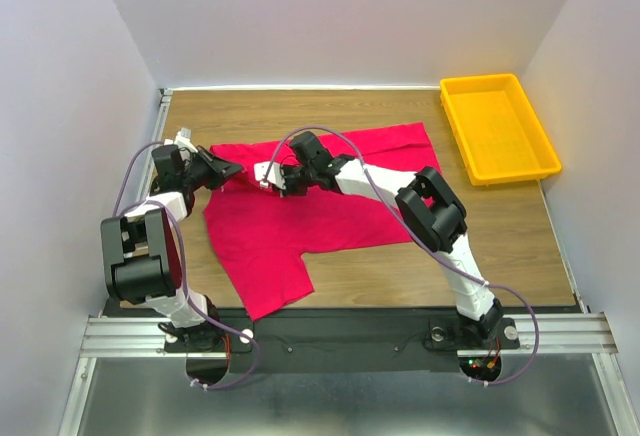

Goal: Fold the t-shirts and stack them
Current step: Fold the tshirt

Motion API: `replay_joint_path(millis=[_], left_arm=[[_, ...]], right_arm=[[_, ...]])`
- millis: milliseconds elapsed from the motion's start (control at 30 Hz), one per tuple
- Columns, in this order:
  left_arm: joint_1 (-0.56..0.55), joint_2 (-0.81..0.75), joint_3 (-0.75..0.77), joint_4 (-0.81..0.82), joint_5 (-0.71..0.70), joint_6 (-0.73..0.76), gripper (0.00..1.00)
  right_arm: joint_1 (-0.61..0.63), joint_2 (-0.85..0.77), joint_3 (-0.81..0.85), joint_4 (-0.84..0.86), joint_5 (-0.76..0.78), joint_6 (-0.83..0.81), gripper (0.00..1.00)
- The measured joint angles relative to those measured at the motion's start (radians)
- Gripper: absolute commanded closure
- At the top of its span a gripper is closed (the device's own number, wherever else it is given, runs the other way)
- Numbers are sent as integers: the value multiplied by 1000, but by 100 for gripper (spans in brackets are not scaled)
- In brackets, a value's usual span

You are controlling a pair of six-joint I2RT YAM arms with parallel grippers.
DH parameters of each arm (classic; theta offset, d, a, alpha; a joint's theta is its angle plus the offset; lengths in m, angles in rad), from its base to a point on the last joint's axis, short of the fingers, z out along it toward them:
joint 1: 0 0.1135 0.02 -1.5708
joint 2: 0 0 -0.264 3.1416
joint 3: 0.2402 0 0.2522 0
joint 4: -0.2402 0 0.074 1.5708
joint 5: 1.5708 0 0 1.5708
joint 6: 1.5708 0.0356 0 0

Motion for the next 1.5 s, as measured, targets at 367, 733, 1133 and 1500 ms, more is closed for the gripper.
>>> replay_joint_path(millis=[367,733,1133,1500], left_arm=[[-12,-38,-53,-76,-22,48,100],[-45,-51,-90,-132,-59,75,100],[-85,-51,-91,-153,-77,91,100],[-86,-71,-123,-179,-91,98,100]], right_arm=[[-16,-10,-2,-31,11,-35,99],[-42,-50,-11,-36,11,-47,99],[-65,-58,-36,-60,10,-58,99],[-66,-58,-36,-63,8,-61,99]])
